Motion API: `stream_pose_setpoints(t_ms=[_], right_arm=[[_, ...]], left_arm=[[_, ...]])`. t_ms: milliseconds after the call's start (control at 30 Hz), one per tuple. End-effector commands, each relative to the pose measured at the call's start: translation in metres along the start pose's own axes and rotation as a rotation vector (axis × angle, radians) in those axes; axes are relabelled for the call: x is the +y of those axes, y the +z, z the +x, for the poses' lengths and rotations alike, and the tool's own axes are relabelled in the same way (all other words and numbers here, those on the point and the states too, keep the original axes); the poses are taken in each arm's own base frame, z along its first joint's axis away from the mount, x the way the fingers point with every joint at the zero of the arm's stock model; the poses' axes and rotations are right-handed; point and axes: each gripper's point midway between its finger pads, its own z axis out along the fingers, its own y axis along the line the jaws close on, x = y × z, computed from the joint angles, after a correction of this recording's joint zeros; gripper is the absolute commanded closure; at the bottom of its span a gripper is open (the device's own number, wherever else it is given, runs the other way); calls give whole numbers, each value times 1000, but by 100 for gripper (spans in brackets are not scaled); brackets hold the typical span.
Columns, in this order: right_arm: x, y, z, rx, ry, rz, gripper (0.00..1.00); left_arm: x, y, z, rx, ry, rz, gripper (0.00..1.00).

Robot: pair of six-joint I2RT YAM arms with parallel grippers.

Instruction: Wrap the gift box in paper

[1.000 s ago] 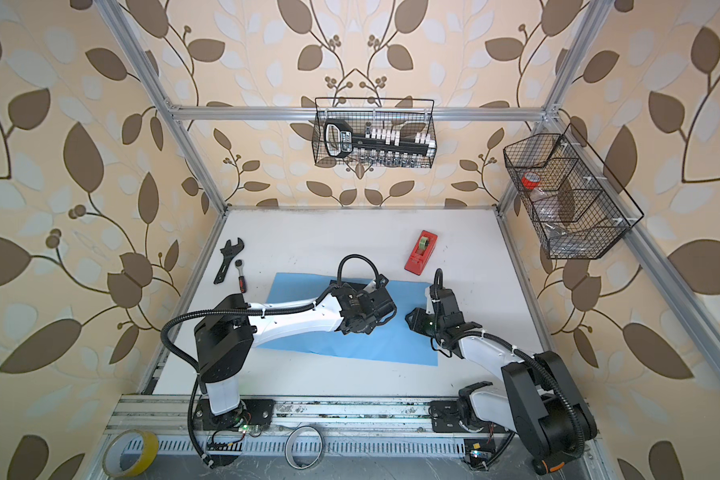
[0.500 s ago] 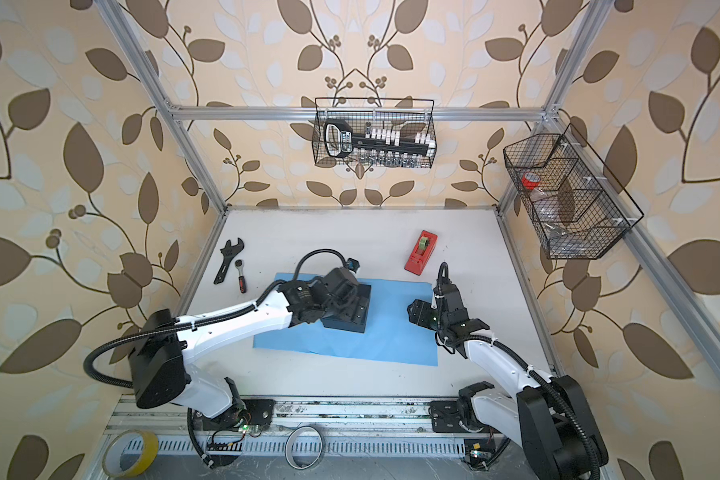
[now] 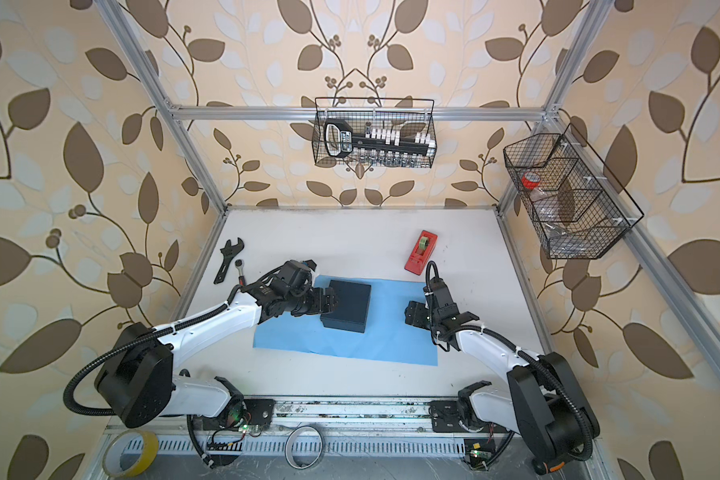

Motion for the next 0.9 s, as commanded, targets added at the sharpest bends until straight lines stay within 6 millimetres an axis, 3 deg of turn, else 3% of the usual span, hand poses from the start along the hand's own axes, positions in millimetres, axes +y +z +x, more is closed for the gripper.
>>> stream_pose_setpoints(t_ms=[0,633,867], right_arm=[[5,3,-2,-5,-8,-22,19],[7,-2,-9,-25,-11,-40,21],[8,-4,-12,-29,-14,-48,21]], left_arm=[[-21,1,3,23,-23,114,11],[-21,-11,9,15,-25,125,12],[-23,-5,16,50,-39,155,12]])
